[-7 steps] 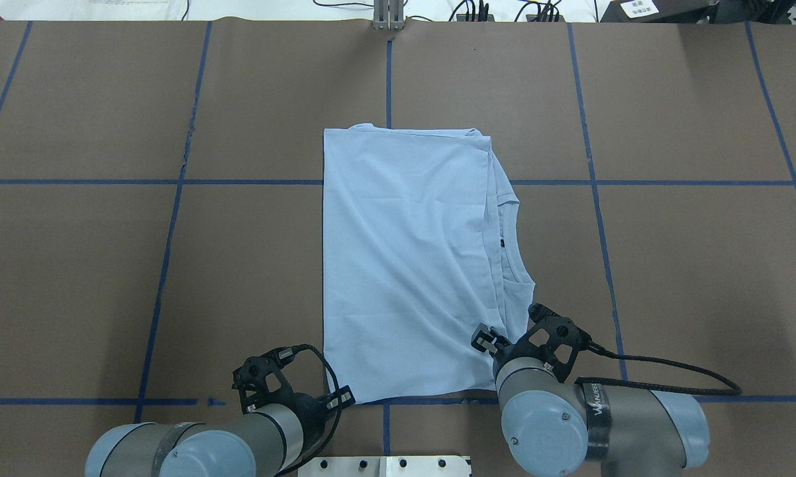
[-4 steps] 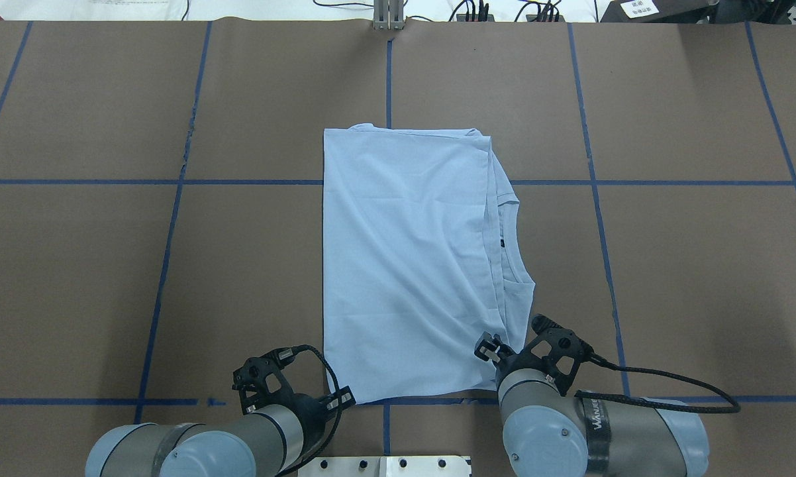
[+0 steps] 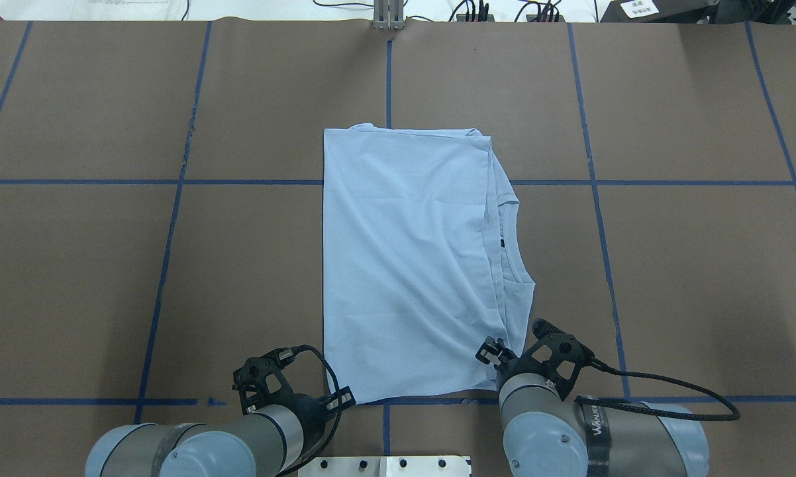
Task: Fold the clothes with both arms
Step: 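Move the right gripper down to the shirt corner nearest the robot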
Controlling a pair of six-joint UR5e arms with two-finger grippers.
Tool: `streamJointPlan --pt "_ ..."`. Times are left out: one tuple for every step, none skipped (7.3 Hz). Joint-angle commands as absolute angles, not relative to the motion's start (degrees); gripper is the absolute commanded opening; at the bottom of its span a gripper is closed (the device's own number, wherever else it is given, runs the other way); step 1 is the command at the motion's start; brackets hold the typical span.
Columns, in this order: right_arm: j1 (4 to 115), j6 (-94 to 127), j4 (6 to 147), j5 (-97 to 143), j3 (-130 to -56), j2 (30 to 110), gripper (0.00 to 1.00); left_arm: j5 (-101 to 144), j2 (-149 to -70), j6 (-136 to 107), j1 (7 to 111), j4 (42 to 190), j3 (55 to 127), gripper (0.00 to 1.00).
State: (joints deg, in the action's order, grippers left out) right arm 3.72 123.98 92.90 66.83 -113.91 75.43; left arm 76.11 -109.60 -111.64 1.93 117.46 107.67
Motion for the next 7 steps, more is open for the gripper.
streamJointPlan --pt "3.52 125.24 92.90 66.62 -113.91 75.41 0.54 76.11 -109.60 -111.62 1.93 117.42 107.67 0.00" --pt "3.43 125.68 92.90 66.62 -113.91 75.15 0.27 76.11 -109.60 -111.62 1.93 117.42 107.67 0.00" --pt "3.43 125.68 92.90 66.62 -113.91 74.97 0.00 76.11 -109.60 -111.62 2.02 117.42 107.67 0.00" --pt "3.43 125.68 92.90 66.62 -113.99 74.88 0.00 76.11 -109.60 -111.62 1.93 117.42 107.84 0.00" --pt "3.51 125.68 92.90 66.53 -114.08 74.80 0.00 76.11 -109.60 -111.62 1.93 117.42 107.84 0.00" --pt "3.52 125.68 92.90 66.53 -114.34 74.71 0.00 76.11 -109.60 -111.62 2.02 117.42 107.93 0.00" --pt "3.52 125.68 92.90 66.53 -114.61 74.71 0.00 76.11 -109.60 -111.53 2.02 117.33 108.36 0.00"
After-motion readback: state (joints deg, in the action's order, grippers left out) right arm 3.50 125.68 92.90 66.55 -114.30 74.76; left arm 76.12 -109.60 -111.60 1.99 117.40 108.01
